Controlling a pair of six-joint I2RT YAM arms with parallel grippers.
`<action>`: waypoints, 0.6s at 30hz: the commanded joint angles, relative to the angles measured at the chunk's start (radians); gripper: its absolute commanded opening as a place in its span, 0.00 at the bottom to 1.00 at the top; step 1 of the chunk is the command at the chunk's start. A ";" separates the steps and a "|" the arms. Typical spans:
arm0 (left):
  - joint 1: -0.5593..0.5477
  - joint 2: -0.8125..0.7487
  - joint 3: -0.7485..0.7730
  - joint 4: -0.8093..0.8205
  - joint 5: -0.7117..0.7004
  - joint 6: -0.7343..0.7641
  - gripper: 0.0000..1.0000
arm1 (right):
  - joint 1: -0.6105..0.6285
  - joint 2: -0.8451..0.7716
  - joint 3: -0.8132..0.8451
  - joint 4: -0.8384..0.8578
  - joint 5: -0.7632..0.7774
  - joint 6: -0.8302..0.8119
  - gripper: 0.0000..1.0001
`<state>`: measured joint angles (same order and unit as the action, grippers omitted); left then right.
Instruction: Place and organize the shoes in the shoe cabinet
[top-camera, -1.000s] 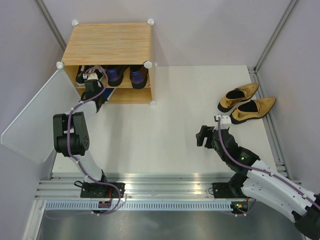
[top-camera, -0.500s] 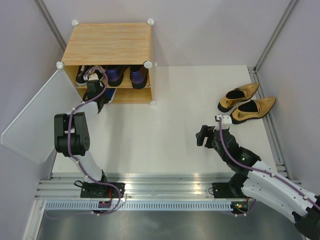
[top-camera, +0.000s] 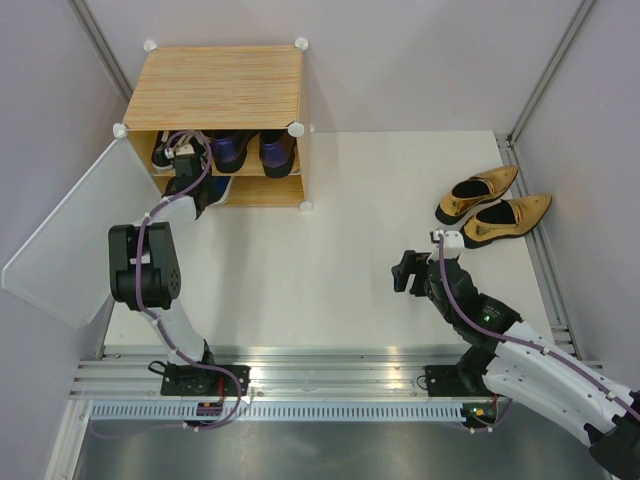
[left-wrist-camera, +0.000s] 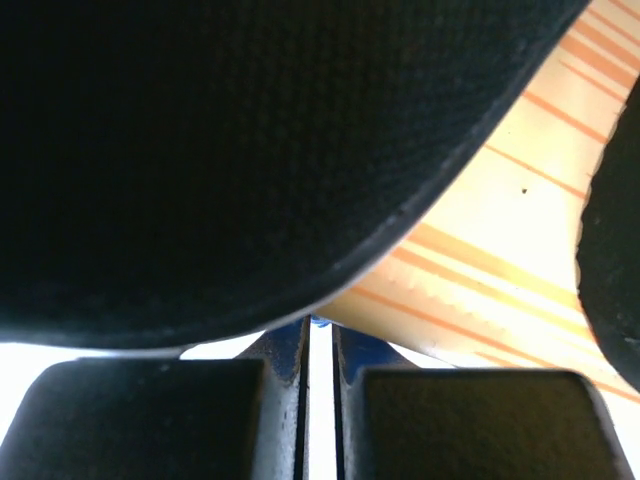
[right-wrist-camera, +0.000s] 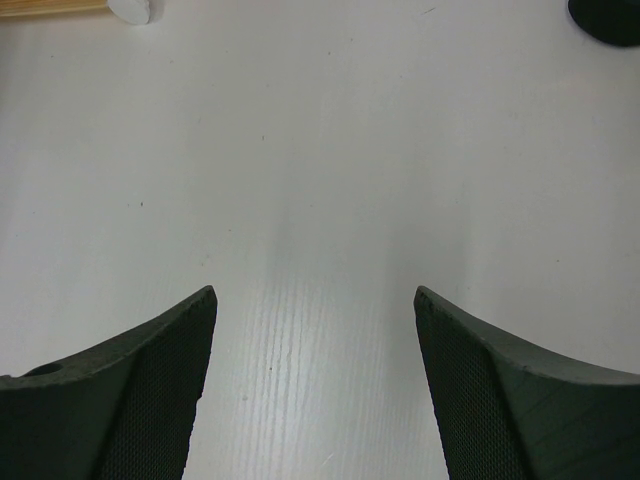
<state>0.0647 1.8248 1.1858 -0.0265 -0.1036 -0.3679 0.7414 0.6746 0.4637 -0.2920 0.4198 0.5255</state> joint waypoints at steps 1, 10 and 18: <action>0.004 0.039 0.067 0.065 0.018 -0.039 0.06 | -0.002 0.006 0.018 0.031 0.008 -0.015 0.84; -0.005 -0.002 -0.025 0.044 0.065 -0.072 0.56 | -0.002 0.008 0.018 0.030 0.007 -0.015 0.83; -0.020 -0.107 -0.083 -0.052 0.099 -0.118 0.65 | -0.002 0.003 0.013 0.040 -0.006 -0.013 0.83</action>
<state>0.0547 1.7824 1.1412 -0.0425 -0.0490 -0.4122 0.7414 0.6800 0.4637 -0.2901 0.4194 0.5255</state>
